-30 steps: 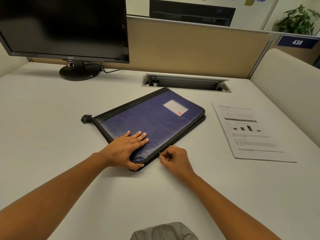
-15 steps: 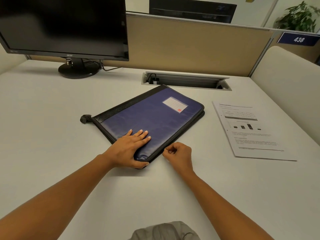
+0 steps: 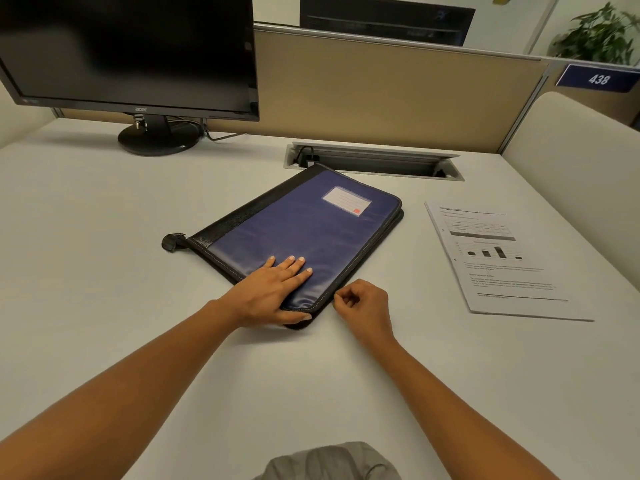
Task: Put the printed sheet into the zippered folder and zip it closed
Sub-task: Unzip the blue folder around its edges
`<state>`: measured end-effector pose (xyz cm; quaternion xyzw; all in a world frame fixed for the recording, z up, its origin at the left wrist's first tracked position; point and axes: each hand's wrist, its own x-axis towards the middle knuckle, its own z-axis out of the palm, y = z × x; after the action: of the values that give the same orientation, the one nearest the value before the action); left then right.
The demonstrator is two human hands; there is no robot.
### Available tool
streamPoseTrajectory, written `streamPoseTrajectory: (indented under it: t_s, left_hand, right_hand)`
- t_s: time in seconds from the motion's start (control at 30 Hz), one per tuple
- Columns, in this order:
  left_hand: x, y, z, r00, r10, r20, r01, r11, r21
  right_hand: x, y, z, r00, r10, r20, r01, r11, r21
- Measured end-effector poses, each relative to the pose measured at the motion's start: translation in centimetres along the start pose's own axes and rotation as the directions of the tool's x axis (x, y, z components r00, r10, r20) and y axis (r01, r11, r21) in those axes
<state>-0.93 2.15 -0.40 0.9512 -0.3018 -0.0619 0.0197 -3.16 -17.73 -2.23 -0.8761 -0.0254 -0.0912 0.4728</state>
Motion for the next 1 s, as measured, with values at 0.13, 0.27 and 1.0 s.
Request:
streamPoseTrajectory:
  t_s: [0.13, 0.27, 1.0]
  left_hand:
    - [0.8, 0.2, 0.1, 1.0, -0.025, 0.003, 0.025, 1.0, 0.006]
    - [1.8, 0.7, -0.2, 0.998, -0.054, 0.024, 0.054, 0.998, 0.014]
    - [2.9, 0.8, -1.3, 0.998, -0.044, -0.038, 0.042, 0.998, -0.044]
  right_hand:
    - [-1.2, -0.5, 0.1, 0.986, -0.108, 0.127, 0.109, 0.994, -0.004]
    - [-1.9, -0.7, 0.4, 0.974, -0.152, 0.169, 0.153, 0.988, 0.005]
    - [-1.2, 0.1, -2.0, 0.994, 0.1, 0.053, -0.105, 0.989, 0.102]
